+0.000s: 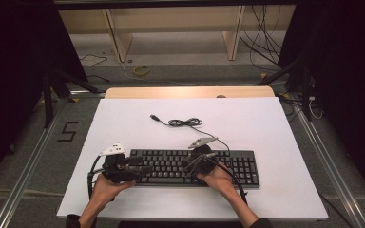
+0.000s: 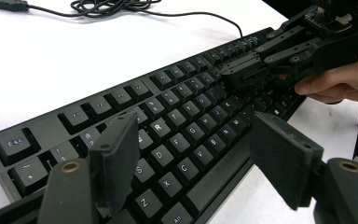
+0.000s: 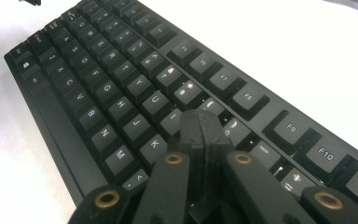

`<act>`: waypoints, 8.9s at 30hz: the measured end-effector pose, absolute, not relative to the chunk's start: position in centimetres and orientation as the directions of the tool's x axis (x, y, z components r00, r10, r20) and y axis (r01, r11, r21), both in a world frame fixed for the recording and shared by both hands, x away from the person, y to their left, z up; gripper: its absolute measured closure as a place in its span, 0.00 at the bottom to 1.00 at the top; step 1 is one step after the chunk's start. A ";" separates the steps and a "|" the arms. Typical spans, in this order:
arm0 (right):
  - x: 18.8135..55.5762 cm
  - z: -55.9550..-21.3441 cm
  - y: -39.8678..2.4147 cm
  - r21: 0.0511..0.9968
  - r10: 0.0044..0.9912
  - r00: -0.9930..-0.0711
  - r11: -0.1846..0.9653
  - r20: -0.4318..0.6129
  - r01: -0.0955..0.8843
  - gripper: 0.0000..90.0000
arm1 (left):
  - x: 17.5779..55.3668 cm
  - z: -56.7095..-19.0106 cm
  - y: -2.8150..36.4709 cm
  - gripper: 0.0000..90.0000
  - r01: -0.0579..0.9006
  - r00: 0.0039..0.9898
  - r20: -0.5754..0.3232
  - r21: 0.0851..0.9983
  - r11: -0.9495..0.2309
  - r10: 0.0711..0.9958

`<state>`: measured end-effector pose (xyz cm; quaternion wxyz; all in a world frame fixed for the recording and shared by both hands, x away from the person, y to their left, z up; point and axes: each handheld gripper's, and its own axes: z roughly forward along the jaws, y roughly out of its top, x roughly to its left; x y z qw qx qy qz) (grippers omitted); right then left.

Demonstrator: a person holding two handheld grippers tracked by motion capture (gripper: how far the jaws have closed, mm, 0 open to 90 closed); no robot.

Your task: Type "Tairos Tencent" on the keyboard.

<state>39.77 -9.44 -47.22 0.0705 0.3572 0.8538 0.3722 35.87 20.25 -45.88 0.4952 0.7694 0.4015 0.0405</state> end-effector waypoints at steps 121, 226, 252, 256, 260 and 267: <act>34.6 -44.6 -13.7 0.806 0.631 -0.746 0.319 0.213 0.499 0.39 | 38.8 -47.4 18.7 0.99 0.662 0.663 -0.223 0.621 -0.421 0.714; 36.0 -46.9 -5.8 0.727 0.513 -0.838 0.502 0.184 0.468 1.00 | 34.5 -46.2 21.2 0.34 0.549 0.650 -0.315 0.824 -0.140 0.691; 36.0 -47.7 -5.0 0.673 0.520 -0.846 0.583 0.121 0.455 1.00 | 34.5 -46.4 21.5 0.34 0.559 0.642 -0.320 0.817 -0.140 0.697; 36.2 -47.2 -5.6 0.700 0.531 -0.833 0.536 0.154 0.472 1.00 | 34.6 -46.5 21.6 0.34 0.561 0.641 -0.322 0.816 -0.139 0.697; 36.5 -46.9 -6.0 0.716 0.532 -0.829 0.511 0.170 0.475 0.96 | 34.6 -46.5 21.6 0.34 0.561 0.641 -0.320 0.815 -0.141 0.698; 37.0 -46.4 -6.8 0.738 0.547 -0.815 0.468 0.191 0.487 0.87 | 34.6 -46.5 21.6 0.34 0.563 0.642 -0.316 0.812 -0.150 0.699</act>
